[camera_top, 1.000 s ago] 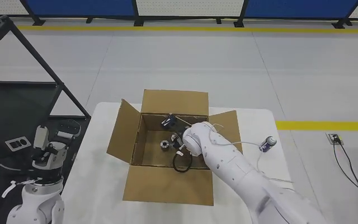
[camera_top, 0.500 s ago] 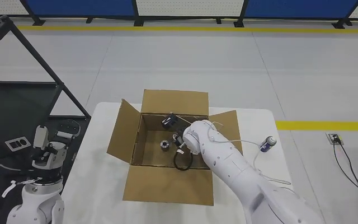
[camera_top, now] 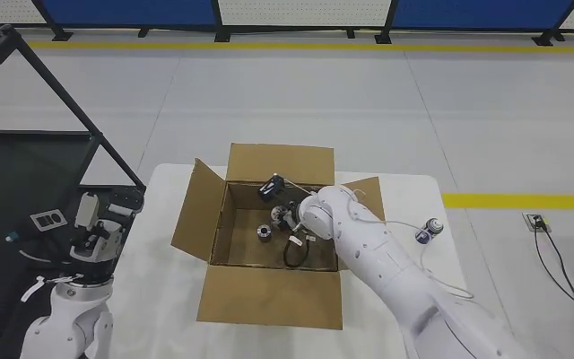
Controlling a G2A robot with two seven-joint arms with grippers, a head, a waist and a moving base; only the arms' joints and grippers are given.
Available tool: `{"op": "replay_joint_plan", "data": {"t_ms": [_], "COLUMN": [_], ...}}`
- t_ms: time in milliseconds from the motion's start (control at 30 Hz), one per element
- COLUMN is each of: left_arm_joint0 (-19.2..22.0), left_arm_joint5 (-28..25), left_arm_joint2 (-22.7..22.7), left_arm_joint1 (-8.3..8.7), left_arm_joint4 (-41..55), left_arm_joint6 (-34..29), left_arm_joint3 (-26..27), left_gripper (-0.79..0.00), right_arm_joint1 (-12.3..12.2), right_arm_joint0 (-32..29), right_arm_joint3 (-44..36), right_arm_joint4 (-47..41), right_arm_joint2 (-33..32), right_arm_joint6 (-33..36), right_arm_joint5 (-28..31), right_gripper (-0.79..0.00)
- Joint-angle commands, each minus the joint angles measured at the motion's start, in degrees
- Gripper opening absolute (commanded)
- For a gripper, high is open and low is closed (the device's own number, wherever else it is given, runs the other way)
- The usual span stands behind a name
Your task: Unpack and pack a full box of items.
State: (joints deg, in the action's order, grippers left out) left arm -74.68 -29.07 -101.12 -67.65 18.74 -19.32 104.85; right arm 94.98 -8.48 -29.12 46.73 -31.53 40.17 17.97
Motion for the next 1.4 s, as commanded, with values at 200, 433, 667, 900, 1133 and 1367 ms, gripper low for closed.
{"op": "replay_joint_plan", "data": {"t_ms": [200, 433, 667, 900, 1133, 1367], "left_arm_joint0": [1.1, 1.1, 1.1, 1.8, 2.8, 3.9], "left_arm_joint5": [0.6, 0.7, 1.3, 2.0, 2.4, 2.6], "left_arm_joint2": [1.3, 1.7, 2.6, 4.0, 5.1, 5.5], "left_arm_joint1": [-0.04, -0.05, -0.08, -0.11, -0.14, -0.13], "left_arm_joint4": [-1.1, -1.4, -2.1, -2.9, -3.3, -3.3], "left_arm_joint6": [-0.1, 0.0, -0.2, -0.8, -0.9, -1.0], "left_arm_joint3": [-0.2, 0.1, 0.9, 1.3, 1.2, 0.5], "left_gripper": [0.0, 0.0, 0.0, 0.0, 0.0, 0.0], "right_arm_joint1": [-7.2, -14.1, -17.9, -20.0, -21.0, -21.5], "right_arm_joint0": [-7.2, -22.3, -36.9, -49.0, -60.8, -70.0], "right_arm_joint3": [-20.8, -51.9, -77.5, -92.1, -97.2, -94.7], "right_arm_joint4": [3.0, 10.9, 17.4, 19.2, 15.9, 11.1], "right_arm_joint2": [-8.5, -21.5, -34.9, -48.7, -61.8, -70.0], "right_arm_joint6": [7.5, 15.9, 18.8, 18.1, 14.8, 11.8], "right_arm_joint5": [-1.7, -5.1, -6.8, -8.4, -10.5, -10.0], "right_gripper": [-0.785, -0.785, -0.785, -0.785, -0.785, -0.785]}}
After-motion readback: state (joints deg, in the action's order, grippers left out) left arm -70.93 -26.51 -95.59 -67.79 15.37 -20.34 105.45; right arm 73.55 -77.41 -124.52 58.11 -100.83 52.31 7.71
